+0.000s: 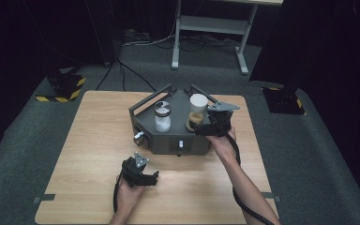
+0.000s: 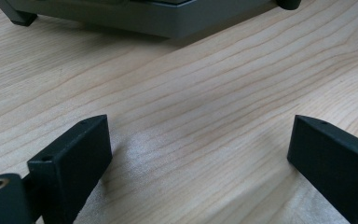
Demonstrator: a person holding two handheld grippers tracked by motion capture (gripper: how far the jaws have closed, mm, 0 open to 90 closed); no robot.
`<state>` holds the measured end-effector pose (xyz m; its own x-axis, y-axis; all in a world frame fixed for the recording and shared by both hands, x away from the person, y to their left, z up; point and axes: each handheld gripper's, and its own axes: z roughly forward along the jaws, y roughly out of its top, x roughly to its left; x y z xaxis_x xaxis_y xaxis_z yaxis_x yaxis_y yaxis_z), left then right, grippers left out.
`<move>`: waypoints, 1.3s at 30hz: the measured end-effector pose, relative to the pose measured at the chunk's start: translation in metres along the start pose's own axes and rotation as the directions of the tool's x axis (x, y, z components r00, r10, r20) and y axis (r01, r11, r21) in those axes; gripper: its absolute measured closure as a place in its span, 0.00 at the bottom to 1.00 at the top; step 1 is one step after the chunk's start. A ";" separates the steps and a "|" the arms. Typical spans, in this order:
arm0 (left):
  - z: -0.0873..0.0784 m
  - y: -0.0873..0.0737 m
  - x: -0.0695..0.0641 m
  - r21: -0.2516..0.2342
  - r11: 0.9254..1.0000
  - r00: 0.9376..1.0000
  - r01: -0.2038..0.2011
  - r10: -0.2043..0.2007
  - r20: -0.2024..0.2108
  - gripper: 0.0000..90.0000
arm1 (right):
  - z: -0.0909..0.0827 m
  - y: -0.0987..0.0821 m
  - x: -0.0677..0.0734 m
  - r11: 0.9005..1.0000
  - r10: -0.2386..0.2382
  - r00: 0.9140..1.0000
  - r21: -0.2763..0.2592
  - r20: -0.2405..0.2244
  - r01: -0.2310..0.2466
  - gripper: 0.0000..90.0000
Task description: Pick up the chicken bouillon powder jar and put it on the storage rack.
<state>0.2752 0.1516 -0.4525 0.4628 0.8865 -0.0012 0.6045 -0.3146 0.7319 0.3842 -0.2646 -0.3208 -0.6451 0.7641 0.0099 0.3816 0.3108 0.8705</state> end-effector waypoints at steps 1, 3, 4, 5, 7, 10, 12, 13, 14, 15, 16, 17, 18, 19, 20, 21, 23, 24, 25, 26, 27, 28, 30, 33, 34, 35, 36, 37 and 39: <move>0.000 0.000 0.000 0.000 1.000 1.000 0.000 0.000 0.000 0.07 | -0.002 -0.001 0.000 1.000 0.002 1.000 -0.003 0.000 -0.002 0.10; 0.000 0.000 0.000 0.000 1.000 1.000 0.000 0.000 0.000 0.07 | -0.004 -0.003 0.000 1.000 -0.002 1.000 -0.009 0.000 0.002 0.10; 0.000 0.000 0.000 0.000 1.000 1.000 0.000 0.000 0.000 0.07 | -0.006 -0.003 0.000 1.000 -0.003 1.000 -0.011 0.001 0.003 0.10; 0.000 0.000 0.000 0.000 1.000 1.000 0.000 0.000 0.000 0.07 | -0.008 -0.004 0.001 1.000 -0.005 1.000 -0.012 0.002 0.005 0.10; 0.000 0.000 0.000 -0.001 1.000 1.000 0.003 -0.003 0.000 0.07 | -0.011 -0.006 0.001 1.000 -0.009 1.000 -0.015 0.002 0.009 0.10; 0.000 0.000 0.000 0.000 1.000 1.000 0.000 0.000 0.000 0.07 | -0.016 -0.009 0.002 1.000 -0.015 1.000 -0.016 0.006 0.015 0.10; 0.000 0.000 0.000 0.000 1.000 1.000 0.000 0.000 0.000 0.07 | -0.020 -0.010 0.002 1.000 -0.021 1.000 -0.017 0.009 0.022 0.10; 0.000 0.000 0.000 0.000 1.000 1.000 0.000 0.000 0.000 0.07 | -0.022 -0.012 0.002 0.999 -0.026 1.000 -0.019 0.010 0.026 0.10; 0.000 0.000 0.000 0.000 1.000 1.000 0.000 0.000 0.000 0.07 | -0.023 -0.013 0.002 0.999 -0.024 1.000 -0.021 0.011 0.024 0.10; 0.000 0.000 0.000 0.000 1.000 1.000 0.000 0.000 0.000 0.07 | -0.025 -0.014 0.002 0.999 -0.023 1.000 -0.022 0.011 0.023 0.10; 0.000 0.000 0.000 0.000 1.000 1.000 0.001 -0.001 0.000 0.07 | -0.027 -0.015 0.002 0.999 -0.022 1.000 -0.023 0.013 0.023 0.10; 0.000 0.000 0.000 0.000 1.000 1.000 0.001 -0.001 0.000 0.07 | -0.030 -0.018 0.002 0.999 -0.021 1.000 -0.026 0.015 0.022 0.10; 0.000 0.000 0.000 0.001 1.000 1.000 0.001 -0.001 0.000 0.07 | -0.031 -0.019 0.002 0.999 -0.020 1.000 -0.027 0.016 0.020 0.10; 0.000 0.000 0.000 0.001 1.000 1.000 0.001 -0.001 0.000 0.07 | -0.033 -0.021 0.002 0.999 -0.018 1.000 -0.029 0.018 0.019 0.10; 0.000 0.000 0.000 0.000 1.000 1.000 0.001 -0.001 -0.001 0.07 | -0.035 -0.023 0.002 0.999 -0.017 1.000 -0.031 0.020 0.017 0.10; 0.000 0.000 0.000 0.000 1.000 1.000 0.001 -0.001 -0.001 0.07 | -0.037 -0.025 0.002 0.999 -0.017 1.000 -0.032 0.024 0.017 0.10; 0.000 0.000 0.000 0.001 1.000 1.000 0.001 -0.001 -0.001 0.07 | -0.042 -0.030 0.003 0.999 -0.022 0.999 -0.035 0.030 0.023 0.10; 0.000 0.000 0.000 0.001 1.000 1.000 0.001 -0.001 -0.001 0.07 | -0.044 -0.031 0.003 0.999 -0.022 0.999 -0.035 0.032 0.023 0.10; 0.000 0.000 0.000 0.001 1.000 1.000 0.001 -0.001 -0.001 0.07 | -0.046 -0.034 0.004 0.999 -0.024 0.999 -0.035 0.034 0.025 0.10; 0.000 0.000 0.000 0.000 1.000 1.000 0.001 -0.001 -0.001 0.07 | -0.047 -0.036 0.004 0.999 -0.026 0.999 -0.035 0.037 0.027 0.10; 0.000 0.000 0.000 0.000 1.000 1.000 0.001 -0.001 -0.001 0.07 | -0.050 -0.038 0.004 0.999 -0.025 0.999 -0.035 0.039 0.026 0.10; 0.000 0.000 0.000 0.000 1.000 1.000 0.001 -0.001 -0.001 0.07 | -0.051 -0.040 0.004 0.999 -0.026 0.999 -0.036 0.041 0.028 0.10; 0.000 0.000 0.000 0.001 1.000 1.000 0.001 -0.001 -0.001 0.07 | -0.054 -0.044 0.005 0.999 -0.028 0.998 -0.037 0.050 0.029 0.10; 0.000 0.000 0.000 0.000 1.000 1.000 -0.001 0.001 -0.002 0.07 | -0.059 -0.052 0.005 0.999 -0.025 0.998 -0.038 0.062 0.028 0.10; 0.000 0.000 0.000 0.000 1.000 1.000 -0.001 0.001 -0.002 0.07 | -0.060 -0.055 0.005 0.999 -0.020 0.998 -0.037 0.065 0.022 0.10; 0.000 0.000 0.000 0.000 1.000 1.000 -0.001 0.001 -0.002 0.07 | -0.061 -0.058 0.004 0.999 -0.018 0.998 -0.038 0.067 0.021 0.10; 0.000 0.000 0.000 0.001 1.000 1.000 0.001 -0.001 -0.001 0.07 | -0.062 -0.061 0.004 0.999 -0.010 0.998 -0.038 0.069 0.012 0.10; 0.000 0.000 0.000 0.000 1.000 1.000 0.001 -0.001 -0.001 0.07 | -0.063 -0.064 0.004 0.999 -0.007 0.997 -0.039 0.071 0.010 0.10; 0.000 0.000 0.000 0.001 1.000 1.000 0.001 -0.001 -0.001 0.07 | -0.065 -0.072 0.003 0.999 0.001 0.997 -0.035 0.076 0.002 0.10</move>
<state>0.2751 0.1512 -0.4524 0.4612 0.8873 -0.0013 0.6055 -0.3137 0.7315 0.3114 -0.3211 -0.3515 -0.5926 0.8050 -0.0264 0.3569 0.2918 0.8874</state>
